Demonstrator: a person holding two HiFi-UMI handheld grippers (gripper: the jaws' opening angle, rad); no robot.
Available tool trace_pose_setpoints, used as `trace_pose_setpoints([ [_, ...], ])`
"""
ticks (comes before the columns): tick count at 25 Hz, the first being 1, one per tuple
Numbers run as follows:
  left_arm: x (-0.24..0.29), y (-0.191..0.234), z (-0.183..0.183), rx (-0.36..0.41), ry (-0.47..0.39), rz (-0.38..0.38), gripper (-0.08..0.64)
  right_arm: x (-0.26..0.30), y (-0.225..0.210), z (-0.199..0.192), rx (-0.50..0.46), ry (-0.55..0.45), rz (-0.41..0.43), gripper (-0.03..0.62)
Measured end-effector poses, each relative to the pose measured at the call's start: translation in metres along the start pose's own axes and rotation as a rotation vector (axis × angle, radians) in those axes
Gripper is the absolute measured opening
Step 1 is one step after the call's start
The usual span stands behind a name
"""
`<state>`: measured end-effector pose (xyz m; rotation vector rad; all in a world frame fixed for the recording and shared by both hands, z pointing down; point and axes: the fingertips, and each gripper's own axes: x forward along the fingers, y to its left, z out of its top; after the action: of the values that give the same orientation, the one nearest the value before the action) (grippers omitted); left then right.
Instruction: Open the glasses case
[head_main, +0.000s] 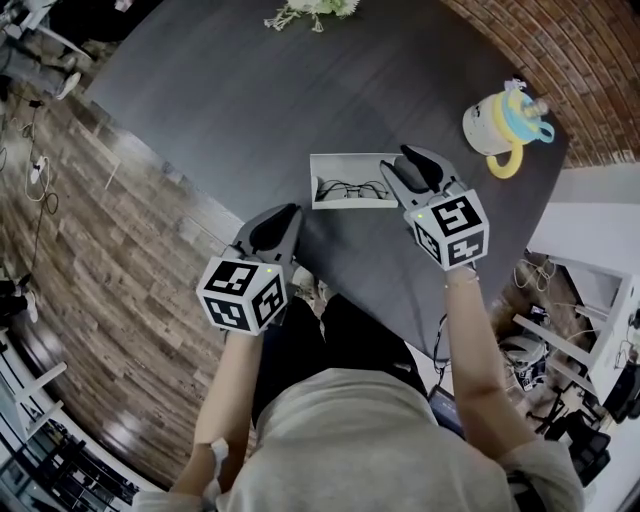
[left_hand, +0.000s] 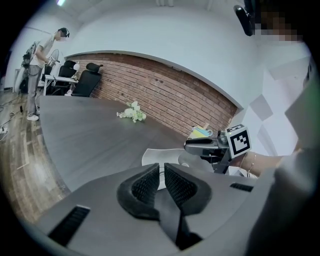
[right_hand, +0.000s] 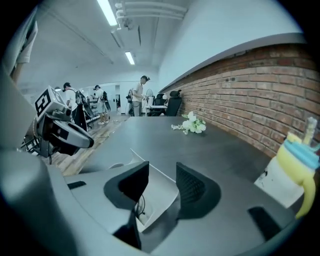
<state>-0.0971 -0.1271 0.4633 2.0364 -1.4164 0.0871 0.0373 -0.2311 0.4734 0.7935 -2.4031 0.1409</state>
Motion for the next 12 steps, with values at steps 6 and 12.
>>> trace_pose_setpoints([
  [6, -0.012, -0.012, 0.013, 0.016, -0.034, -0.027, 0.046, -0.032, 0.02, 0.009, 0.031, -0.055, -0.023, 0.069],
  [12, -0.016, -0.041, 0.018, 0.07, -0.039, -0.095, 0.046, -0.084, 0.033, 0.019, 0.232, -0.231, 0.004, 0.006],
])
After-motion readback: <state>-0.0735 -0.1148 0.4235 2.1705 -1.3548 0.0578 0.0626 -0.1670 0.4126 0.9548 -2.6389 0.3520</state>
